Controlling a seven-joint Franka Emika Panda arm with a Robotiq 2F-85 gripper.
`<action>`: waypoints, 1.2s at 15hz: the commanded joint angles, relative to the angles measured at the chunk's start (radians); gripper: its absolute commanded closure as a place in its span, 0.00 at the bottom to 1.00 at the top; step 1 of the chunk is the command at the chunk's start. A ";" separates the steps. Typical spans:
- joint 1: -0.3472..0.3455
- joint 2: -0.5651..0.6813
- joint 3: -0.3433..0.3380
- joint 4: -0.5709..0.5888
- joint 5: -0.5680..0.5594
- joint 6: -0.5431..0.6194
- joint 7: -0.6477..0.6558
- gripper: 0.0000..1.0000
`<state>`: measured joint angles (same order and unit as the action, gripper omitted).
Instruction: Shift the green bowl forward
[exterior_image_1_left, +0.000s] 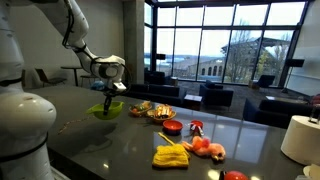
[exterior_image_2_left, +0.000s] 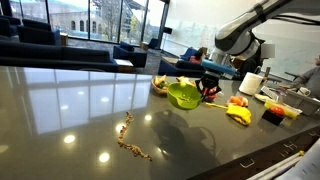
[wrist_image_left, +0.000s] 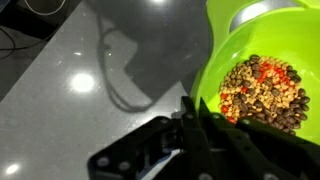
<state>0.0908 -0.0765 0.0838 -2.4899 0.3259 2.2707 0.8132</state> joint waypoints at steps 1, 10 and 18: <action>-0.030 -0.004 -0.013 -0.001 -0.035 0.010 0.002 0.99; -0.075 0.000 -0.057 -0.054 0.002 0.132 -0.049 0.99; -0.075 -0.063 -0.066 -0.140 0.132 0.193 -0.047 0.99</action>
<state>0.0201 -0.0662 0.0229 -2.5723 0.4077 2.4391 0.7865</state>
